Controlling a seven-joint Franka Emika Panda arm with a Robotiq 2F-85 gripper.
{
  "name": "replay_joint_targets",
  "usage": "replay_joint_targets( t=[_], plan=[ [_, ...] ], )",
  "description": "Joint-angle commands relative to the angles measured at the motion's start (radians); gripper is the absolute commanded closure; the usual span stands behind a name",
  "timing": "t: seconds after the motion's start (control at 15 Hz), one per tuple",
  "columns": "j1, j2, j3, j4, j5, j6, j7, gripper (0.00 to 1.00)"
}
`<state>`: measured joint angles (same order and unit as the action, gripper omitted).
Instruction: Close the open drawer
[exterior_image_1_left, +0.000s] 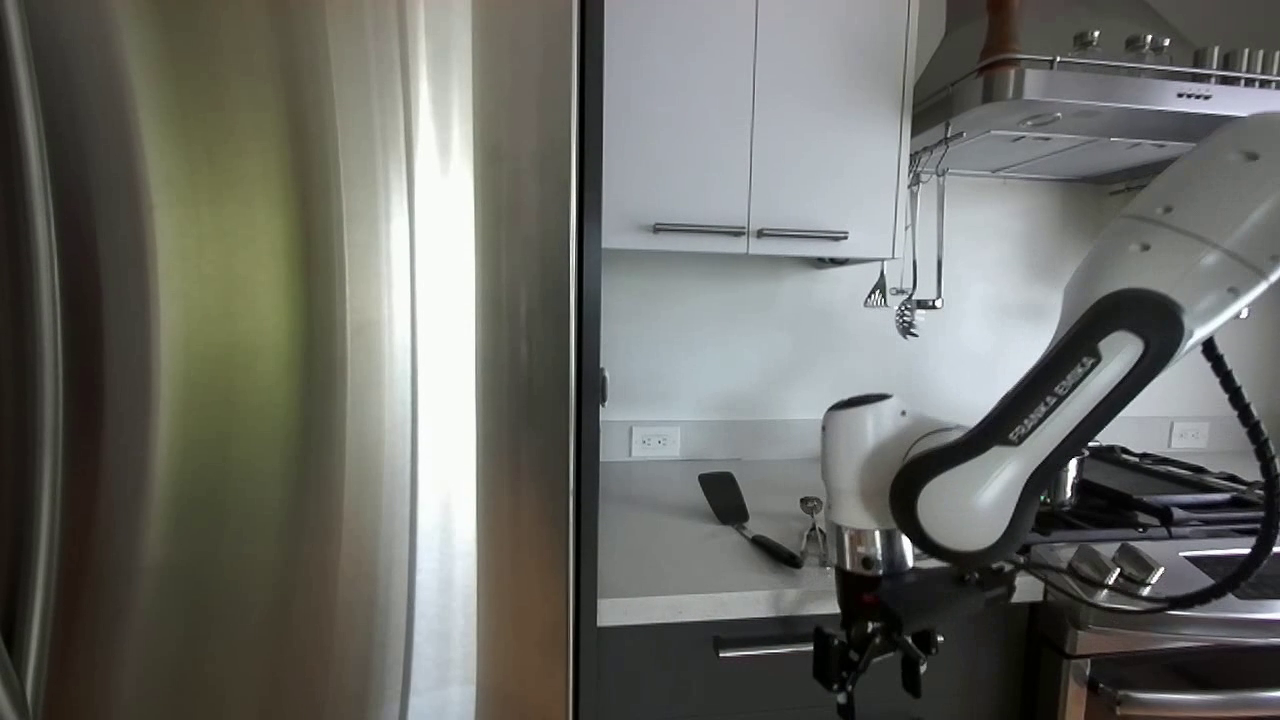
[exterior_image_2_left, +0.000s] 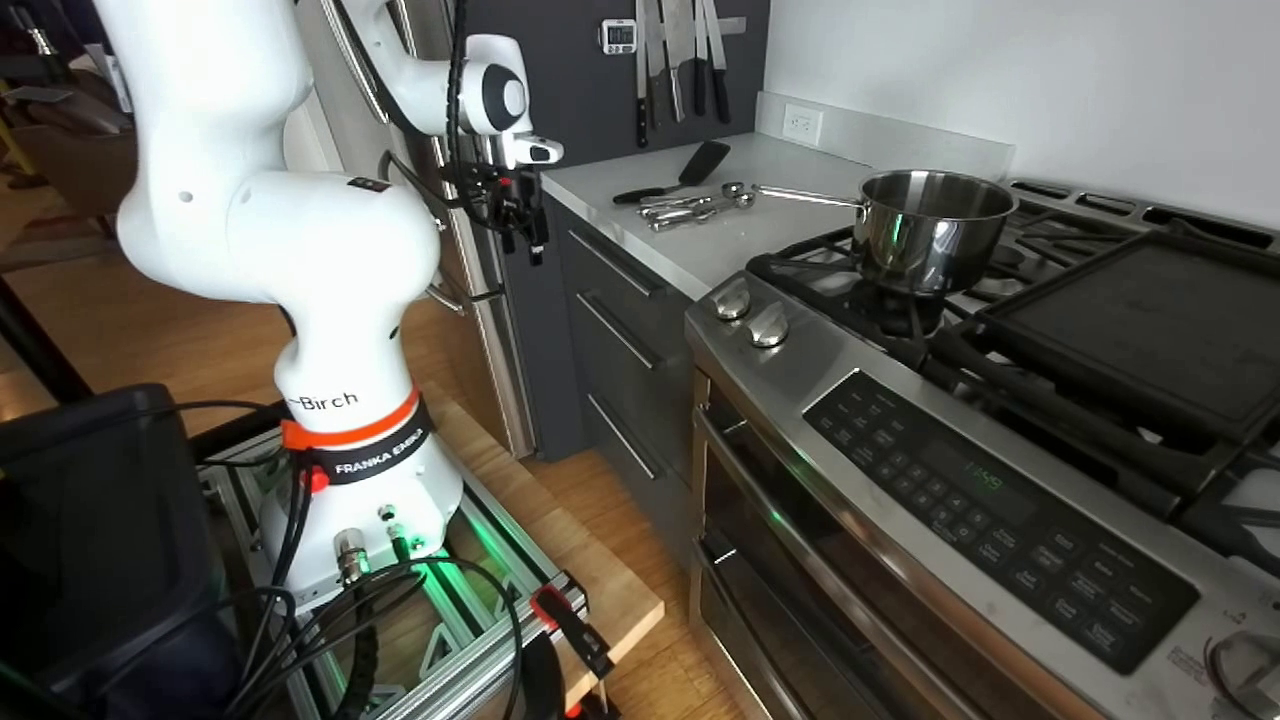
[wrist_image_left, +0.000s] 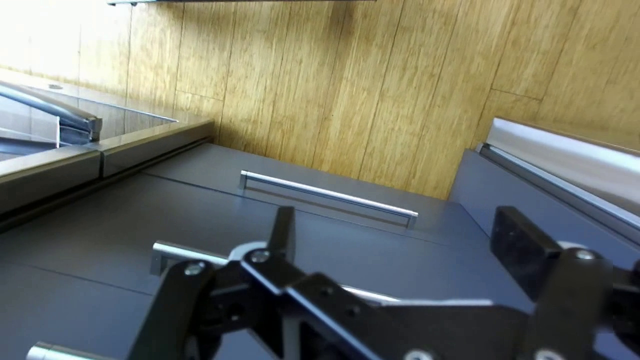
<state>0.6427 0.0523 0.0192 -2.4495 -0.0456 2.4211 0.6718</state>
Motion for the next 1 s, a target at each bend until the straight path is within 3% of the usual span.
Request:
replay_joint_targets(
  t=[0.0, 0.27, 0.53, 0.6, 0.67, 0.93],
  plan=[
    [-0.127, -0.241, 0.113, -0.123, 0.023, -0.038, -0.099, 0.0],
    [-0.23, -0.474, 0.178, -0.185, 0.081, -0.108, -0.208, 0.0],
    [-0.286, -0.646, 0.168, -0.2, 0.154, -0.184, -0.321, 0.0],
    [-0.288, -0.67, 0.161, -0.201, 0.164, -0.185, -0.372, 0.0],
    [-0.316, -0.59, 0.203, -0.154, 0.156, -0.173, -0.319, 0.0],
    [-0.323, -0.657, 0.195, -0.176, 0.171, -0.183, -0.369, 0.0]
  ],
)
